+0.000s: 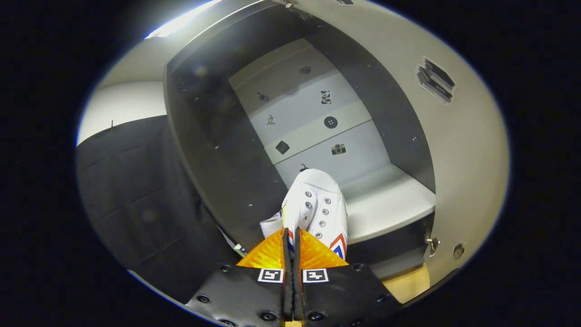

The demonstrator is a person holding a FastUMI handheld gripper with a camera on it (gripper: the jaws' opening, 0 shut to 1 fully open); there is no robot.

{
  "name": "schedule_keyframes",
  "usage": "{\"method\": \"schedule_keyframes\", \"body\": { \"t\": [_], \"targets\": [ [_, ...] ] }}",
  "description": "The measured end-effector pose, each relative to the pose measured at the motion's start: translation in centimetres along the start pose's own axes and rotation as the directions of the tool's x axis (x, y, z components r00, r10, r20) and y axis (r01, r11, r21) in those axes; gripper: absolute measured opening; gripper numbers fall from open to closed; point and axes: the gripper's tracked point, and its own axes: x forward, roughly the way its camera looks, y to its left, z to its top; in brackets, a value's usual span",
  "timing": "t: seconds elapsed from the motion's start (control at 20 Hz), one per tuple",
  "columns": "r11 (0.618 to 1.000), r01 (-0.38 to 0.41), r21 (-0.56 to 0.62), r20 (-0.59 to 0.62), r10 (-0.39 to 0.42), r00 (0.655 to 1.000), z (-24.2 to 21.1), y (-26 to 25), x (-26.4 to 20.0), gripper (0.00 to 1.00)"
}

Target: Open the shoe cabinet door, grab the shoes and put them into the shoe cabinet, then close the shoe cabinet door.

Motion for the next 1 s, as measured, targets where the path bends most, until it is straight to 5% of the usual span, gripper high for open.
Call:
{"method": "schedule_keyframes", "body": {
  "t": [0.35,0.7,1.0],
  "targets": [
    [0.986,0.114,-0.125,0.022,-0.112,0.993,3.6,-2.3,10.1,0.02],
    [0.964,0.204,-0.167,-0.025,-0.211,0.977,1.5,-3.6,15.2,0.02],
    [0.977,0.142,-0.158,-0.001,-0.144,0.990,1.7,-1.1,11.0,0.74]
  ]
}}
